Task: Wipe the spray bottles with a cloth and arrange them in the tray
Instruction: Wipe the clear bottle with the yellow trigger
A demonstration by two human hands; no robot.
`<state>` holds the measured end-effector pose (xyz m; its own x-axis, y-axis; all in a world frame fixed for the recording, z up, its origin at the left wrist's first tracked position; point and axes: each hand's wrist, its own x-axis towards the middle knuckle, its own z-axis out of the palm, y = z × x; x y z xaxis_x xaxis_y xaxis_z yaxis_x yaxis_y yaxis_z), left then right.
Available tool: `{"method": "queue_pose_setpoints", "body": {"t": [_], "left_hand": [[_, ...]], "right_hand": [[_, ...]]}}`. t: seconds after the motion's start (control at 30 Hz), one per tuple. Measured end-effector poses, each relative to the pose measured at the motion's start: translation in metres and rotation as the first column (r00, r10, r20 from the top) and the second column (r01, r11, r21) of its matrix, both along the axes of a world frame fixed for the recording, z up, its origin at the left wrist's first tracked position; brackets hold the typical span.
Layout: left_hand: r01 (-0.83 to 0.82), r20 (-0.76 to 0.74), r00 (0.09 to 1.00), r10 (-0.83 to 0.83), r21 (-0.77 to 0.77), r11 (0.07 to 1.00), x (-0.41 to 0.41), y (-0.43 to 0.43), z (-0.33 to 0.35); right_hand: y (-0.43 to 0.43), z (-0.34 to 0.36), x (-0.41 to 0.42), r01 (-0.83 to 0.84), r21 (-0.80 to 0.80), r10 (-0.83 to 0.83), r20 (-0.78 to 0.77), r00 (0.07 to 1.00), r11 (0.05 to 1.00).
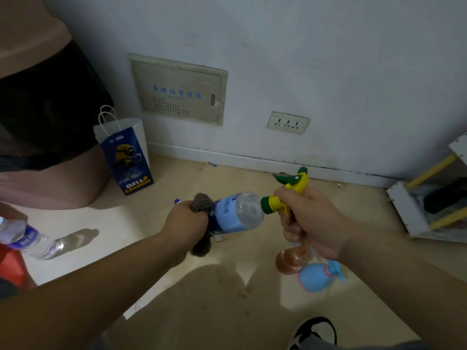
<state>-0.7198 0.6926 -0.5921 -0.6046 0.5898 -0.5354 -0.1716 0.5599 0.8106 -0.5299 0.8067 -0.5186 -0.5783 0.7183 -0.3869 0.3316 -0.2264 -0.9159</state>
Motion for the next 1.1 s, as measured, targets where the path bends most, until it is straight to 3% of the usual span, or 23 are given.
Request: {"method": "queue_pose_setpoints", "body": {"t": [0.1, 0.23, 0.3, 0.4, 0.5, 0.6, 0.67, 0.87, 0.93, 1.0, 1.1], "left_hand": [[0.097, -0.195, 0.978, -0.078, 0.093, 0.991, -0.005, -0.002, 0.011], [0.143, -0.302, 0.951, -0.062, 0.254, 0.957, -0.008, -0.001, 0.023], [0.293, -0.352, 0.921, -0.164, 0.354, 0.888, 0.008, -0.006, 0.029], [0.573, -0.431, 0.802, -0.414, 0.355, 0.739, 0.035, -0.013, 0.033], [0.606, -0.354, 0.791, -0.499, 0.345, 0.716, 0.025, -0.013, 0.025], [0.429, 0.009, 0.891, -0.455, 0.316, 0.846, 0.01, -0.012, 0.013], [0.382, 0.179, 0.881, -0.438, 0.275, 0.882, 0.014, -0.012, 0.006], [0.353, 0.15, 0.872, -0.466, 0.464, 0.812, 0.031, -0.014, 0.012], [0.328, 0.254, 0.865, -0.433, 0.367, 0.871, 0.026, -0.017, -0.002], [0.4, 0.285, 0.858, -0.427, 0.151, 0.904, 0.02, -0.023, -0.016], [0.568, 0.227, 0.816, -0.532, -0.141, 0.811, 0.005, -0.027, -0.029]], "right_hand": [[0.0, 0.007, 0.002, -0.122, 0.185, 0.114, 0.055, 0.992, 0.975], [0.0, 0.012, 0.005, -0.302, 0.44, 0.229, 0.211, 0.95, 0.845], [-0.002, 0.014, 0.004, -0.373, 0.529, 0.269, 0.265, 0.926, 0.763], [-0.009, 0.014, 0.0, -0.475, 0.553, 0.347, 0.327, 0.879, 0.684], [-0.015, 0.015, -0.002, -0.491, 0.484, 0.392, 0.296, 0.871, 0.725], [-0.015, 0.019, 0.0, -0.502, 0.457, 0.403, 0.302, 0.864, 0.734], [-0.013, 0.02, 0.001, -0.502, 0.441, 0.4, 0.308, 0.863, 0.744], [-0.007, 0.022, -0.001, -0.499, 0.456, 0.402, 0.298, 0.866, 0.737], [-0.007, 0.025, 0.0, -0.494, 0.466, 0.403, 0.286, 0.869, 0.734], [-0.006, 0.028, 0.003, -0.451, 0.46, 0.381, 0.241, 0.893, 0.765], [-0.004, 0.029, 0.008, -0.429, 0.44, 0.37, 0.217, 0.903, 0.789]]}}
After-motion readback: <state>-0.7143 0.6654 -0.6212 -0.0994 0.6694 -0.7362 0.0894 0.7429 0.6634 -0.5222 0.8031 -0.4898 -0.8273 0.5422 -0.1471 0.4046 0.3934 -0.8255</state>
